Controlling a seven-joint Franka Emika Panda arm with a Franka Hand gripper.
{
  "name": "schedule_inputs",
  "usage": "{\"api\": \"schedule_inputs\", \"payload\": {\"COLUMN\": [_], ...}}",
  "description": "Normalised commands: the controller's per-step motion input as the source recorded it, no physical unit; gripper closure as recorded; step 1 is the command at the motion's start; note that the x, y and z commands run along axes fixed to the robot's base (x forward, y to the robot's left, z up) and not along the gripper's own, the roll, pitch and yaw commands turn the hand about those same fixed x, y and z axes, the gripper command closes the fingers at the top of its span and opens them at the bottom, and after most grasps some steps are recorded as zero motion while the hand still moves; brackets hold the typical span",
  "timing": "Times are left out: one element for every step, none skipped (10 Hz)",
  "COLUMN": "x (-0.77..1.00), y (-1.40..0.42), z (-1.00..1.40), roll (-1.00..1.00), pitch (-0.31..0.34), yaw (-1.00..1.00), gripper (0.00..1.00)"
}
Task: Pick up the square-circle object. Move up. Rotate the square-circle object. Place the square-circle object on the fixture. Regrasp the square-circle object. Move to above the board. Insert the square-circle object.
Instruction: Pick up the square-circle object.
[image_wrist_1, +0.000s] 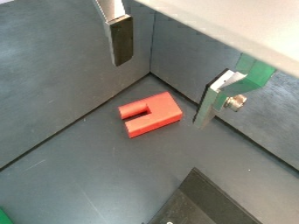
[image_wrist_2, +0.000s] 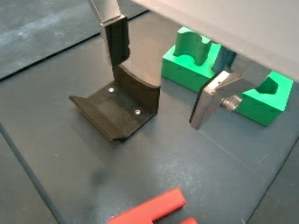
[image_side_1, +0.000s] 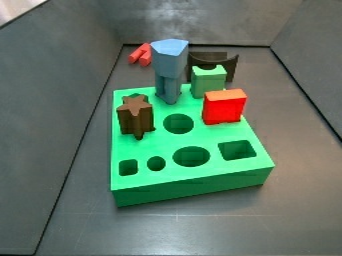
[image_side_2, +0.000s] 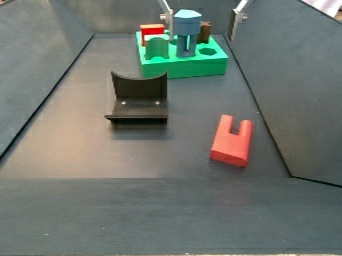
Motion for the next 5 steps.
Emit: {"api": "schedule_inputs", "payload": {"x": [0.00, -0.12, 0.00, 0.00, -0.05], "y": [0.23, 0.40, 0.53, 0.58, 0.59], "z": [-0.43, -0.89, -1.00, -1.00, -1.00], "roll": [-0.03, 0.00, 0.00, -0.01, -0.02], "pitch": [-0.011, 0.036, 0.081, 0.077, 0.020], "yaw": [-0.74, -0.66, -0.56, -0.52, -0.48], "gripper": [0.00, 0.00, 0.00, 0.00, 0.00]}}
